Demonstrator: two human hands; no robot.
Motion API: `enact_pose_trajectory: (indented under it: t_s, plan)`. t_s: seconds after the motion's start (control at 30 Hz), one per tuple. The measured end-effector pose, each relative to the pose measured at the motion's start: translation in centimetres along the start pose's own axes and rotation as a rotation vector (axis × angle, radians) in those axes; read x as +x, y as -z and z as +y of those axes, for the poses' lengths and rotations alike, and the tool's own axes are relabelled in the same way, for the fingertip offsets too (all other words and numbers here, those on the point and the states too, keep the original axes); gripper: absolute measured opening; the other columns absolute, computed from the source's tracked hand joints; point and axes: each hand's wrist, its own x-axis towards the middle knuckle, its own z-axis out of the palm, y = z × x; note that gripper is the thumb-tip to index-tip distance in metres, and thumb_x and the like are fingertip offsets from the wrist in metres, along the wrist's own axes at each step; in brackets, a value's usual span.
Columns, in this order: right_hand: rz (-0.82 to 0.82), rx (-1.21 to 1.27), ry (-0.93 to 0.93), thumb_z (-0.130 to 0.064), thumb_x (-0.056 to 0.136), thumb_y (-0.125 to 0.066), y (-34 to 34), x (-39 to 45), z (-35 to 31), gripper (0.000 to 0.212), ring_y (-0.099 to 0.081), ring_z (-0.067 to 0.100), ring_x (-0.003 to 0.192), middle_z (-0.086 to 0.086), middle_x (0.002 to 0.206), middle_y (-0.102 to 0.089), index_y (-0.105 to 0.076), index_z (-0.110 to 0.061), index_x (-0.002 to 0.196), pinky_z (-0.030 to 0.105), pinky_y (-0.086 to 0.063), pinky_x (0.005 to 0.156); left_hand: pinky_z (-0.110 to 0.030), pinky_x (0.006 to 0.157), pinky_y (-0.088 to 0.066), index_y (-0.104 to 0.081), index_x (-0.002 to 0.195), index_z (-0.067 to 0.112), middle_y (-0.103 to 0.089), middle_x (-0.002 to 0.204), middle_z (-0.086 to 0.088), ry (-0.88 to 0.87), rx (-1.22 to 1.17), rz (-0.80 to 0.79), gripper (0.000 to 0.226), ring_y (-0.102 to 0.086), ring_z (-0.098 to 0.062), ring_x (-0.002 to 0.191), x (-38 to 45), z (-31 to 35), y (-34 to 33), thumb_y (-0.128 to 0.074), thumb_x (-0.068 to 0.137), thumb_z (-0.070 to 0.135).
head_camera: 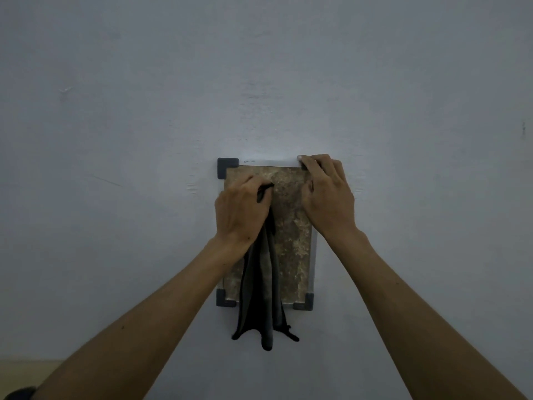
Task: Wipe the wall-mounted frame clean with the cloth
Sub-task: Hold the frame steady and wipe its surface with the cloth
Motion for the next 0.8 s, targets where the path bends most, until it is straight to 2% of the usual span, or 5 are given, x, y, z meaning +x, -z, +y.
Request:
enact_pose_trajectory:
  t_s: [0.13,0.27,0.37,0.6,0.8]
  plan:
    - [-0.005,-0.001,0.001,-0.002,0.089,-0.053,0.1,0.0,0.0,0.05,-0.048,0.018,0.121,-0.002,0.127,-0.057,-0.058,-0.014,0.138,0.03,-0.053,0.072,-0.026,0.063,-0.051,-0.072,0.095,0.014,-0.069,0.093,0.002,0.029,-0.018,-0.014,0.008,-0.06,-0.012,0.077,-0.2,0.4,-0.3,-0.066,0.093,0.02]
    - [-0.012,0.001,0.002,-0.003,0.091,-0.053,0.0,0.1,0.1,0.048,-0.048,0.019,0.122,-0.002,0.127,-0.057,-0.058,-0.014,0.138,0.032,-0.054,0.075,-0.025,0.056,-0.044,-0.07,0.092,0.013,-0.067,0.09,0.001,-0.108,0.031,-0.15,0.004,-0.059,-0.013,0.075,-0.7,-0.3,0.7,-0.068,0.091,0.016]
    - [-0.009,0.001,-0.005,-0.004,0.092,-0.053,-0.1,0.1,0.1,0.046,-0.048,0.019,0.121,-0.001,0.126,-0.057,-0.059,-0.013,0.137,0.034,-0.056,0.076,-0.032,0.06,-0.053,-0.069,0.094,0.012,-0.068,0.093,0.0,-0.241,0.08,-0.269,0.006,-0.064,-0.018,0.079,0.2,-1.2,1.8,-0.066,0.091,0.017]
    - [-0.017,-0.004,-0.019,-0.005,0.094,-0.054,0.1,0.3,-0.1,0.044,-0.049,0.019,0.12,-0.001,0.125,-0.058,-0.06,-0.012,0.136,0.036,-0.056,0.075,-0.026,0.072,-0.054,-0.074,0.103,0.019,-0.07,0.097,0.004,-0.112,-0.046,-0.085,0.012,-0.064,-0.011,0.082,1.3,-2.2,2.4,-0.071,0.091,0.02]
    - [-0.037,-0.008,-0.013,-0.009,0.095,-0.055,0.4,0.5,-0.1,0.041,-0.049,0.019,0.118,-0.001,0.123,-0.058,-0.06,-0.014,0.135,0.035,-0.056,0.073,-0.034,0.059,-0.057,-0.074,0.098,0.009,-0.07,0.095,-0.004,-0.346,0.053,-0.325,0.011,-0.067,-0.023,0.072,-1.9,-2.0,1.9,-0.068,0.093,0.018]
